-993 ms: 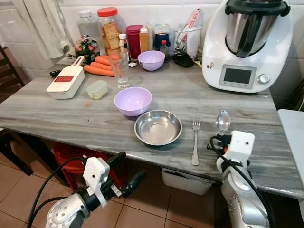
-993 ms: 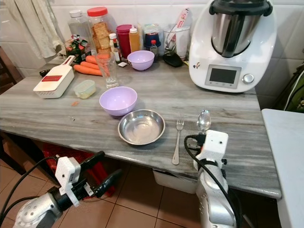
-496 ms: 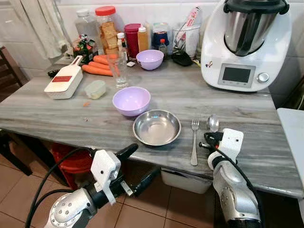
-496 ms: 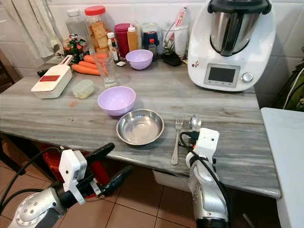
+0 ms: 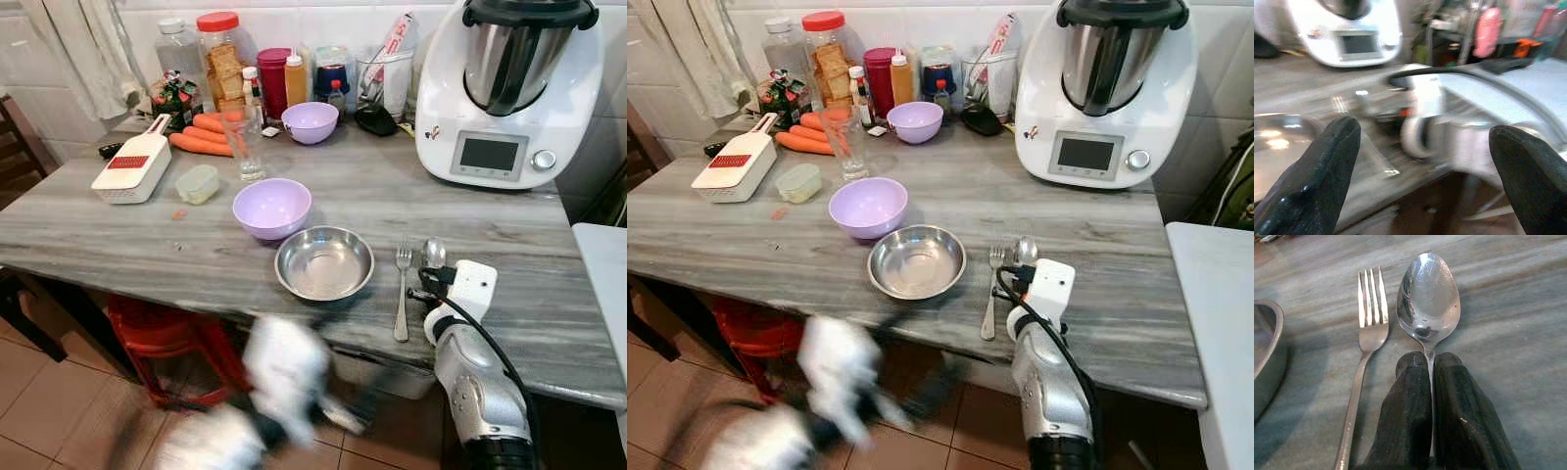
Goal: Setting the table
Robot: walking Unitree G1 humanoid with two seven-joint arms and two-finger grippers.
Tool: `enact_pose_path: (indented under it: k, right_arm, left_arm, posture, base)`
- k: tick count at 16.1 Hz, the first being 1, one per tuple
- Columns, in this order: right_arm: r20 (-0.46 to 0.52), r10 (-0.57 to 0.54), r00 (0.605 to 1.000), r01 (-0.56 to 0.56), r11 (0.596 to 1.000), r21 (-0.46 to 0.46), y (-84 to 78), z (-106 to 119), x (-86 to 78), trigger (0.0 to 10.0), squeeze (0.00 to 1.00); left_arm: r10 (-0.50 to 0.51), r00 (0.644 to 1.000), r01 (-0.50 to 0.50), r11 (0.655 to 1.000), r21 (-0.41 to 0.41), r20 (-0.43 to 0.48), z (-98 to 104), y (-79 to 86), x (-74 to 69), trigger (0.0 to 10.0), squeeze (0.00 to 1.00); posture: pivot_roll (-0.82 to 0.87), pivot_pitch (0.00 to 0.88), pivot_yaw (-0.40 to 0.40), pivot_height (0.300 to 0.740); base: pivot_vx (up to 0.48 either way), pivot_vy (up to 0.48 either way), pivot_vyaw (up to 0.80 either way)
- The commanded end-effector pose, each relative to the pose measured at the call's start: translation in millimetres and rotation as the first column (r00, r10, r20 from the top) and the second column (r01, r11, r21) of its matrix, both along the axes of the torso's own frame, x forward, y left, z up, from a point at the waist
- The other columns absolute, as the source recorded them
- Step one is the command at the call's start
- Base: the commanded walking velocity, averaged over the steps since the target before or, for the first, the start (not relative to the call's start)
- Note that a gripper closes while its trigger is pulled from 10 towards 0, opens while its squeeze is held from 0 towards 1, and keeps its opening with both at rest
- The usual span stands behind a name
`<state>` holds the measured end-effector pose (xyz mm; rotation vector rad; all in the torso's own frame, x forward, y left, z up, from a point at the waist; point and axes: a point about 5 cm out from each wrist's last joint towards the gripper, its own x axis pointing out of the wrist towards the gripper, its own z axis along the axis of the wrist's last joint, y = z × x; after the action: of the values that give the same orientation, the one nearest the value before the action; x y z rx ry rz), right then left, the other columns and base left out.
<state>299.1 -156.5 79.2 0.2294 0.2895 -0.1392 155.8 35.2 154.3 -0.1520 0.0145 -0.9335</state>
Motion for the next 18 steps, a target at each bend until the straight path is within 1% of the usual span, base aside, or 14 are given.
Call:
enact_pose_path:
  k: [1,2,4,5,6,8,9,10,11,12,14,15,17,18]
  right_arm:
    - [-0.018,0.015,1.0,-0.015,1.0,0.008,4.0,-2.8,2.1,10.0,0.0]
    - [-0.02,0.015,1.0,-0.015,1.0,0.003,3.8,-3.0,2.8,10.0,0.0]
    - [-0.021,0.019,1.0,-0.019,1.0,0.0,3.9,-2.7,4.3,10.0,0.0]
    - [-0.021,0.02,1.0,-0.02,1.0,0.0,4.0,-2.6,4.6,10.0,0.0]
    - [-0.021,0.02,1.0,-0.02,1.0,0.0,4.1,-2.7,4.6,10.0,0.0]
    - [-0.021,0.019,1.0,-0.019,1.0,-0.001,3.8,-2.2,4.6,10.0,0.0]
    - [-0.021,0.017,1.0,-0.017,1.0,-0.002,3.4,-2.2,4.4,10.0,0.0]
    - [-0.019,0.013,1.0,-0.013,1.0,-0.003,2.4,-1.8,4.0,10.0,0.0]
    - [-0.018,0.007,1.0,-0.007,1.0,-0.006,0.4,-1.9,3.1,10.0,0.0]
    - [-0.019,0.003,1.0,-0.003,1.0,-0.007,-0.9,-2.8,2.1,10.0,0.0]
    - [-0.021,0.0,1.0,0.0,1.0,-0.009,-2.0,-4.0,0.4,10.0,0.0]
    - [-0.022,-0.003,1.0,0.003,1.0,-0.009,-2.8,-4.7,-0.3,10.0,0.0]
    - [-0.022,-0.004,1.0,0.003,1.0,-0.012,-3.8,-4.6,-0.1,10.0,0.0]
    - [-0.021,-0.006,1.0,0.005,1.0,-0.014,-4.6,-4.5,-0.2,10.0,0.0]
  left_arm:
    - [-0.002,1.0,0.002,1.0,0.024,0.002,3.3,-15.1,-9.9,10.0,0.0]
    - [-0.008,1.0,0.008,1.0,0.025,-0.003,4.1,-28.4,-17.2,10.0,0.0]
    - [-0.001,1.0,0.002,0.998,0.059,-0.021,5.9,-76.5,-41.6,10.0,0.0]
    - [0.012,1.0,-0.011,0.997,0.075,-0.017,7.9,-87.9,-47.8,10.0,0.0]
    - [0.031,0.999,-0.03,0.996,0.081,-0.014,9.1,-93.3,-49.9,10.0,0.0]
    - [0.207,0.978,-0.21,0.97,0.121,0.037,12.4,-101.0,-40.5,10.0,0.0]
    - [0.25,0.967,-0.253,0.96,0.118,0.037,13.1,-98.6,-39.2,10.0,0.0]
    - [0.323,0.945,-0.327,0.939,0.111,0.047,15.1,-87.8,-35.3,10.0,0.0]
    - [0.412,0.911,-0.39,0.849,0.356,0.015,-79.8,53.7,87.8,10.0,0.0]
    - [0.588,0.808,-0.57,0.775,0.273,0.018,-67.3,159.0,136.7,10.0,0.0]
    - [0.637,0.771,-0.617,0.74,0.269,0.016,-64.5,171.3,142.8,10.0,0.0]
    - [0.67,0.741,-0.652,0.701,0.289,0.044,-62.1,178.8,147.4,10.0,0.0]
    - [0.68,0.731,-0.663,0.687,0.296,0.056,-59.6,182.1,152.6,10.0,0.0]
    - [0.673,0.738,-0.658,0.699,0.282,0.053,-57.3,181.3,154.1,10.0,0.0]
  posture:
    - [-0.07,0.0,0.07,0.74]
    - [-0.07,0.0,0.07,0.74]
    - [-0.07,0.0,0.062,0.74]
    - [-0.07,0.0,0.062,0.74]
    - [-0.07,0.0,0.062,0.74]
    - [-0.08,0.0,0.058,0.74]
    - [-0.08,0.0,0.058,0.74]
    - [-0.09,0.0,0.062,0.74]
    - [-0.09,0.0,0.062,0.74]
    - [-0.09,0.0,0.065,0.74]
    - [-0.09,0.0,0.065,0.74]
    - [-0.09,0.0,0.065,0.74]
    - [-0.09,0.0,0.065,0.74]
    - [-0.09,0.0,0.064,0.74]
  base:
    - [0.0,0.0,0.0]
    - [0.0,0.0,0.0]
    - [0.0,0.0,0.0]
    - [0.0,0.0,0.0]
    - [0.0,0.0,0.0]
    - [0.0,0.0,0.0]
    - [0.0,0.0,0.0]
    - [0.0,0.0,0.0]
    - [0.0,0.0,0.0]
    - [0.0,0.0,0.0]
    - [0.0,0.0,0.0]
    - [0.0,0.0,0.0]
    - [0.0,0.0,0.0]
    - [0.0,0.0,0.0]
